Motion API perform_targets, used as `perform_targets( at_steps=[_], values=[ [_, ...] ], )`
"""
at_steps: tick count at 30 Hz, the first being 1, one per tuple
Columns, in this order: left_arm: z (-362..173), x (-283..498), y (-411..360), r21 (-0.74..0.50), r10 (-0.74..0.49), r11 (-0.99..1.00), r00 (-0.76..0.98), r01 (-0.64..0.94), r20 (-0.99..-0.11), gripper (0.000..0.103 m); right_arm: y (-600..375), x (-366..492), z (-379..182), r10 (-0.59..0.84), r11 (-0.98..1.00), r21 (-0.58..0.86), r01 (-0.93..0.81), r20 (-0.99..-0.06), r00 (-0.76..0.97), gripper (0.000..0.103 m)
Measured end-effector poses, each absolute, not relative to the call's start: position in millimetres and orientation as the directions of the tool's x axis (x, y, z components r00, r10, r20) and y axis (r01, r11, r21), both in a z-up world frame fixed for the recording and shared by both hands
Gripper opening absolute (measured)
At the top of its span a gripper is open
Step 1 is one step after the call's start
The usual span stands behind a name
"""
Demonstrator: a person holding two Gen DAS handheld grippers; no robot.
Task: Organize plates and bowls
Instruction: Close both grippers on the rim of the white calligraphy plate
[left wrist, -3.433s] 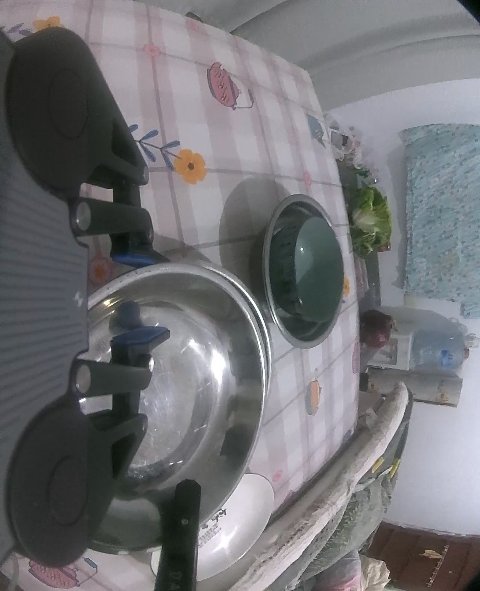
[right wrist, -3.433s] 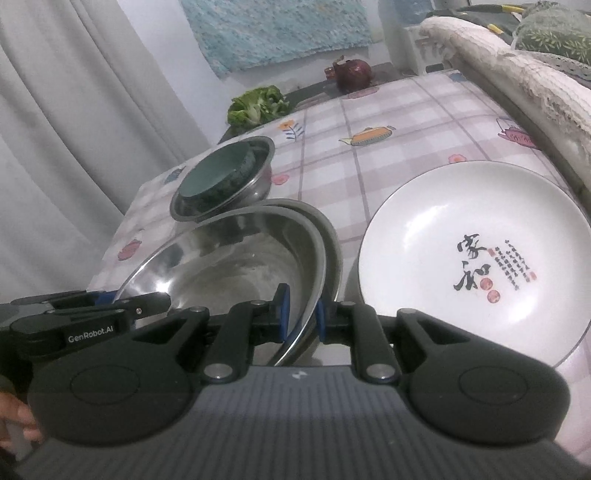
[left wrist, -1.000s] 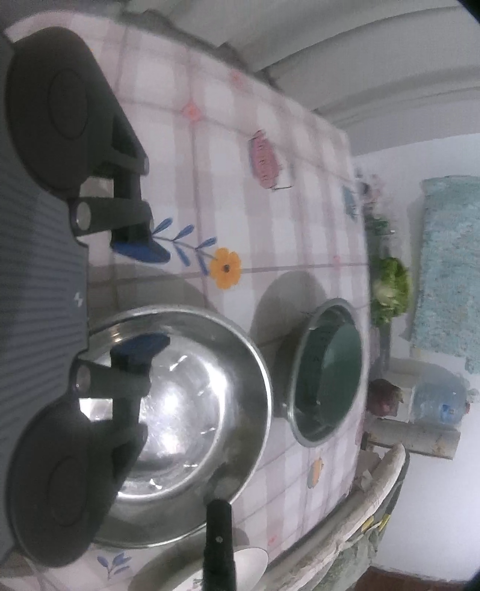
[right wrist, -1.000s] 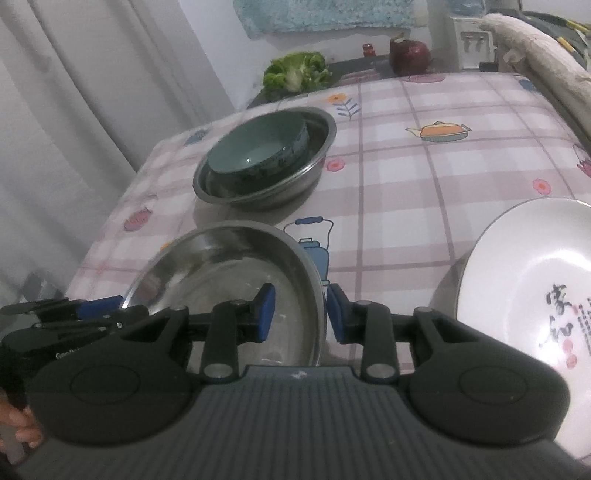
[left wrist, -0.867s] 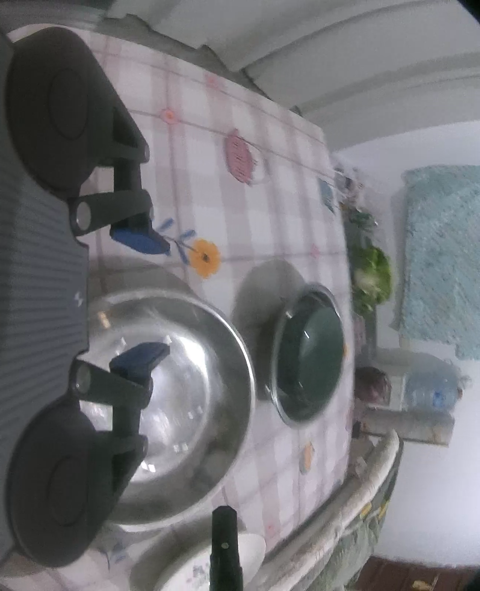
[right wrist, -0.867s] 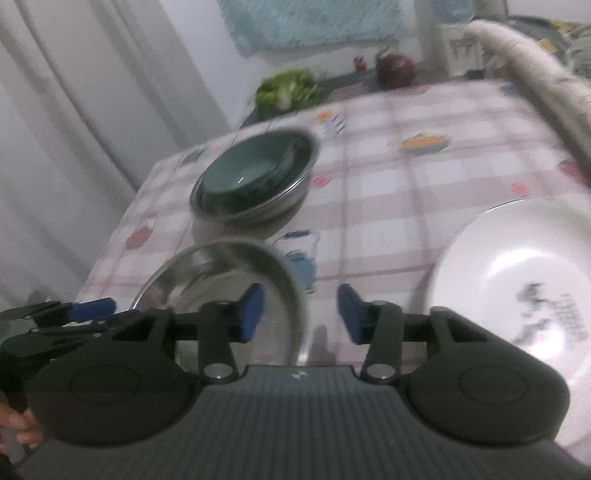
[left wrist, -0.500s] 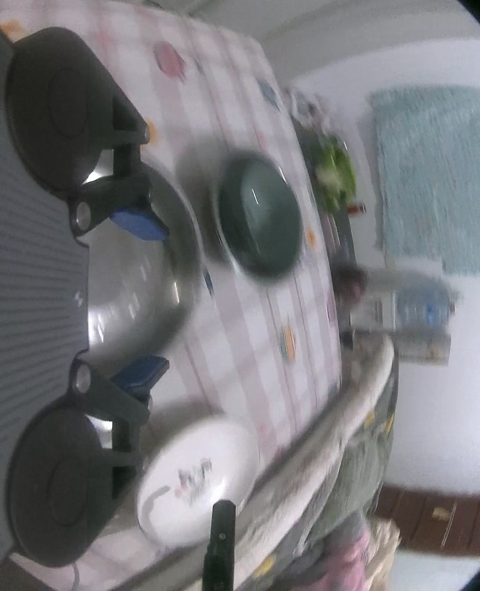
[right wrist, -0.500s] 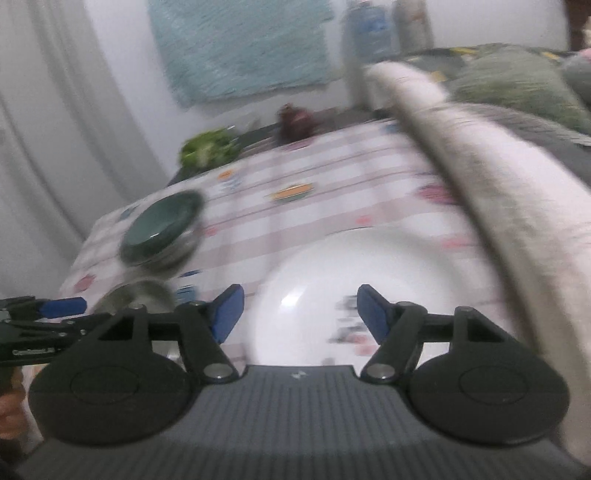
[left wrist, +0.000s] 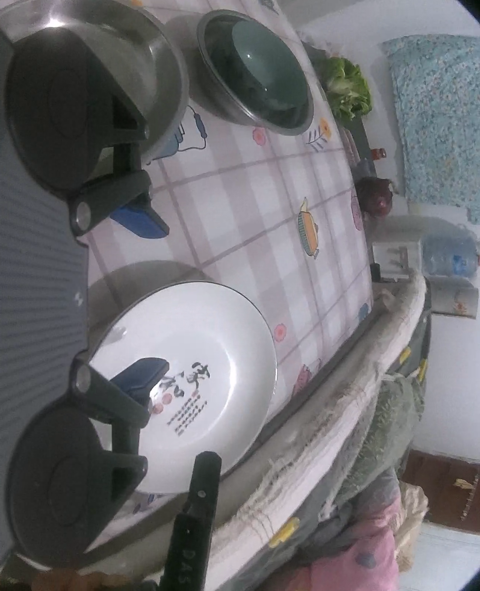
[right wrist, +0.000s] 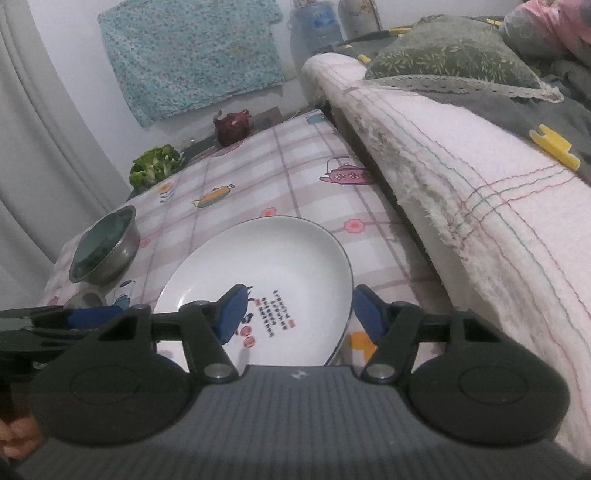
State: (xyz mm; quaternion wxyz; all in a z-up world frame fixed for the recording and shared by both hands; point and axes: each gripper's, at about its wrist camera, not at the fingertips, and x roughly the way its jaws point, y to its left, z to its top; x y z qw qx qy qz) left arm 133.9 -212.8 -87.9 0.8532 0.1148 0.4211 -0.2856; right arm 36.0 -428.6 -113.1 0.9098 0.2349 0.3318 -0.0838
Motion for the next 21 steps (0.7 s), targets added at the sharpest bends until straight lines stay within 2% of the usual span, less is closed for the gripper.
perform_targets(
  at_steps=[6,8,12,17,21],
  values=[
    [-97,144,-226,-0.042,-0.366,0.822,0.471,0.568,-0.803,0.064,-437,46,-122,0.005,0.886,0.354,0.299,-0.652,0.758,0.046],
    [-100,146,-230,-0.039,-0.355,0.824,0.463,0.565,-0.812,0.057,-437,48,-123,0.0,0.895,0.336,0.292,-0.656,0.755,0.043],
    [-108,150,-235,-0.047,-0.344,0.827,0.438,0.561,-0.83,0.05,-435,52,-127,-0.021,0.912,0.292,0.288,-0.667,0.744,0.033],
    [-110,149,-239,-0.068,-0.368,0.815,0.424,0.575,-0.827,0.048,-438,54,-131,-0.028,0.908,0.291,0.301,-0.677,0.736,0.023],
    [-109,150,-239,-0.069,-0.367,0.817,0.422,0.573,-0.829,0.046,-438,54,-133,-0.035,0.907,0.286,0.308,-0.678,0.734,0.021]
  ],
)
